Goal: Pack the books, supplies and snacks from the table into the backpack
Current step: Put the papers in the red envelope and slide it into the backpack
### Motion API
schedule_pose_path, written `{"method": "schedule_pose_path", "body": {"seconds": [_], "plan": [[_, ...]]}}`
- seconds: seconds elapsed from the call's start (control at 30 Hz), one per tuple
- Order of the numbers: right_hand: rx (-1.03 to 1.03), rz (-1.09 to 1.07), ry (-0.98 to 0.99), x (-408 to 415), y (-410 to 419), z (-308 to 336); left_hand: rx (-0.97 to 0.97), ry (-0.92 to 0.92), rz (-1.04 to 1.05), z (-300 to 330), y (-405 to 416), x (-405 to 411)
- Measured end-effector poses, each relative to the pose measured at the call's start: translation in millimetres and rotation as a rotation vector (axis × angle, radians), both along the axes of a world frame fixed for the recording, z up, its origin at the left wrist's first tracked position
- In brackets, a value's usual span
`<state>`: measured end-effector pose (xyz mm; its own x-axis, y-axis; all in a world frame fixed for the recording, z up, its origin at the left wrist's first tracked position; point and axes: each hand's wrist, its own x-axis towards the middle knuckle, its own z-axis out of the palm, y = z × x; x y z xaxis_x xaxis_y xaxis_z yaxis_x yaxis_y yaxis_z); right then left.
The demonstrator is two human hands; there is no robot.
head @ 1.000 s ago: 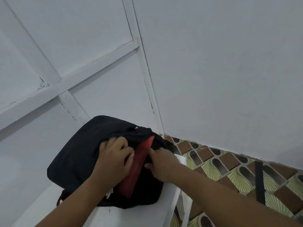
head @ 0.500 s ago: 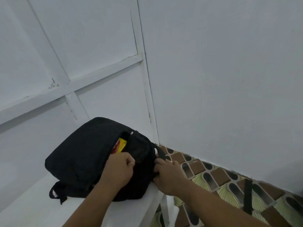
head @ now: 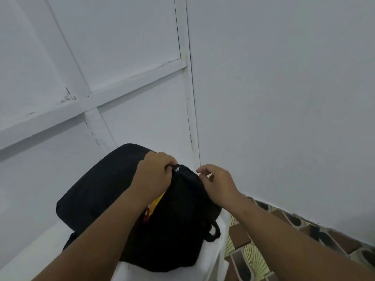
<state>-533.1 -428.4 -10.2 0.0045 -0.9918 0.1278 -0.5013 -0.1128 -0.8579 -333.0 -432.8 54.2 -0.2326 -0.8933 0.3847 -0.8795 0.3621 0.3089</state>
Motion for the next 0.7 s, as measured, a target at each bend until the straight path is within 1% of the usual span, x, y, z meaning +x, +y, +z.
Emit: {"method": "schedule_pose_path", "body": {"seconds": [0.13, 0.17, 0.2, 0.23, 0.27, 0.3, 0.37, 0.4, 0.43, 0.5, 0.57, 0.63, 0.7], "plan": [[0.008, -0.007, -0.026, 12, -21, 0, 0.137, -0.611, 0.095, -3, -51, -14], [0.007, -0.010, -0.027, 12, -22, -2, 0.187, -0.709, 0.117, -5, -60, -18], [0.004, -0.014, -0.026, 11, -23, -5, 0.229, -0.769, 0.131, -8, -67, -21], [0.004, -0.021, -0.031, 9, -25, -6, 0.257, -0.791, 0.132, -12, -74, -22], [0.005, -0.027, -0.045, 5, -27, -8, 0.290, -0.770, 0.120, -15, -80, -22], [0.012, -0.032, -0.064, 2, -31, -9, 0.343, -0.694, 0.098, -19, -85, -20], [0.035, -0.031, -0.110, -4, -41, -9, 0.489, -0.458, 0.032, -21, -90, -16], [0.043, -0.020, -0.119, -5, -47, -9, 0.523, -0.350, 0.005, -20, -89, -13], [0.039, 0.005, -0.107, -5, -53, -9, 0.517, -0.247, -0.012, -18, -87, -11], [-0.005, 0.091, -0.044, 0, -65, -12, 0.446, -0.075, -0.020, -12, -77, -4], [-0.093, 0.240, 0.017, 7, -75, -15, 0.352, -0.013, -0.012, -6, -65, 2], [-0.181, 0.434, 0.059, 13, -87, -15, 0.276, -0.041, -0.033, -3, -54, 8], [-0.233, 0.608, 0.125, 19, -98, -13, 0.250, -0.076, -0.042, -4, -43, 15]]}}
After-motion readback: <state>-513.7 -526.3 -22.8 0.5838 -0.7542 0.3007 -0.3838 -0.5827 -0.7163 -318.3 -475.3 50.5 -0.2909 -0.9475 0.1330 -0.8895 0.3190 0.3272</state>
